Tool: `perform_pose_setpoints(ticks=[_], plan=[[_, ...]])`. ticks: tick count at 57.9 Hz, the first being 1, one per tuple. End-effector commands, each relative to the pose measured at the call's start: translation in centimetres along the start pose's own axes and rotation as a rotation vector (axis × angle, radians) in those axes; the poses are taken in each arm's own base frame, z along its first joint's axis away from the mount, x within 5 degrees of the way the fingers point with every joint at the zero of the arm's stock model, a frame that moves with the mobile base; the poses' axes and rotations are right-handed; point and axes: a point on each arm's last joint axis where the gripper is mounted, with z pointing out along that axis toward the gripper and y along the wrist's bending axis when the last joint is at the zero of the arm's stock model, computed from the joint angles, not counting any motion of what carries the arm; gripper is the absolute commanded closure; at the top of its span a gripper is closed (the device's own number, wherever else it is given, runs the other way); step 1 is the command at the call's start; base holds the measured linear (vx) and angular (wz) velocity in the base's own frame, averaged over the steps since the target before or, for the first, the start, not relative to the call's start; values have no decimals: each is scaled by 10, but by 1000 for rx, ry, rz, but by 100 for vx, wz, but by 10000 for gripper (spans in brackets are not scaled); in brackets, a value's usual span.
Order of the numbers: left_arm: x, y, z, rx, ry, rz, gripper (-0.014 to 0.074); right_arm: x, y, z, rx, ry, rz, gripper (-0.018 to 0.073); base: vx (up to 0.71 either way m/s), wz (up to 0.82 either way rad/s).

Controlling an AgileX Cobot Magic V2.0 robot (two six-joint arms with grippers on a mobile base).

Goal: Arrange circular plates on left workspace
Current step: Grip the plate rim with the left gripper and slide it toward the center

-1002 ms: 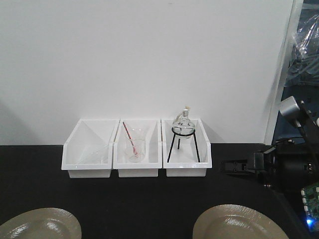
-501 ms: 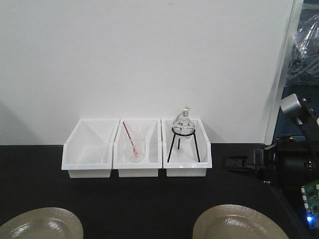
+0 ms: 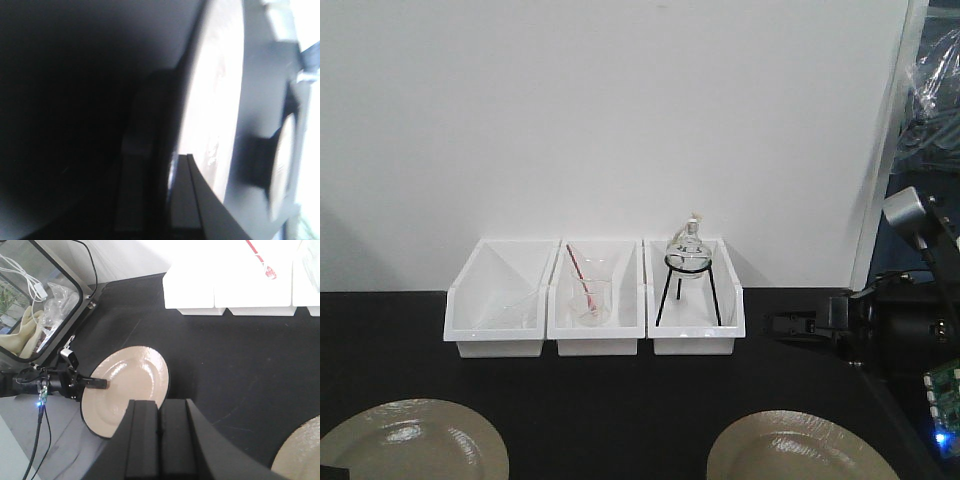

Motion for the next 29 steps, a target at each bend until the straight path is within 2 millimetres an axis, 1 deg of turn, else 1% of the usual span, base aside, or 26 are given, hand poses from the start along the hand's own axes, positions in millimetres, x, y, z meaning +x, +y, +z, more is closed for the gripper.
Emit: perform_pose_setpoints(ticks=[1,7,15,24,29], plan=[[-7,-47,-7,238,-76,4,598,-15,12,-9,-21,-94,-12,536,0,0],[-7,-68,4,289,-89,17,597,-16,12,-9,-12,-101,-12,536,0,0],[-2,-100,34,330,-55,62,597,-16,11,-9,-8,-102,-13,536,0,0],[6,-135,72,287,-44,137,597,-16,11,-9,-9,-101,-13,536,0,0],[7,-150,88,240,-74,178,597,-16,12,-9,-10,-100,-14,536,0,0]])
